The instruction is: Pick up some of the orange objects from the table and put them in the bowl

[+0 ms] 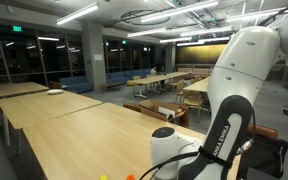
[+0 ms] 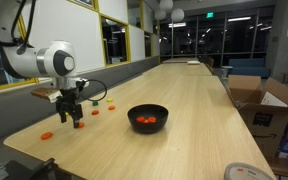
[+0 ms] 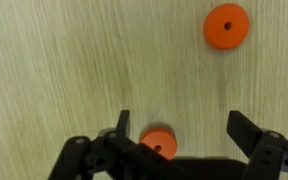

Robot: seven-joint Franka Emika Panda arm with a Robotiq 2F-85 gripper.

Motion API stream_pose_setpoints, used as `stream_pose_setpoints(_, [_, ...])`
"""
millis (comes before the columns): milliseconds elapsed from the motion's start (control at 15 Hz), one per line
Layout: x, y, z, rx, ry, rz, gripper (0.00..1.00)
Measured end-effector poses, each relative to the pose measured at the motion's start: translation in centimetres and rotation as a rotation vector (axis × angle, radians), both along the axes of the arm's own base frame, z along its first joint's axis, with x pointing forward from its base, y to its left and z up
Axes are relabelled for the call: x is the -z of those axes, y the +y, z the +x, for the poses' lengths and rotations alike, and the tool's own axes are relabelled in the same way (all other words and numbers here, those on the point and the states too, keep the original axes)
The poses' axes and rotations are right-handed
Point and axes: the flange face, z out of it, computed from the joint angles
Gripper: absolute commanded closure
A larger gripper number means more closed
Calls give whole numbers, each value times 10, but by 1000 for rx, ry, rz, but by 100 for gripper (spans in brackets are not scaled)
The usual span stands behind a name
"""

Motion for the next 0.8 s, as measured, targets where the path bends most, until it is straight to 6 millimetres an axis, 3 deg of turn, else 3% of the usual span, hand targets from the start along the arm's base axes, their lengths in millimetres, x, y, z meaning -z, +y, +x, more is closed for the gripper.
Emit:
stream_pose_setpoints(467, [8,-26,0,10,-118,-47,0])
stream_pose_setpoints(800, [8,-34,3,22,-150,-75,0])
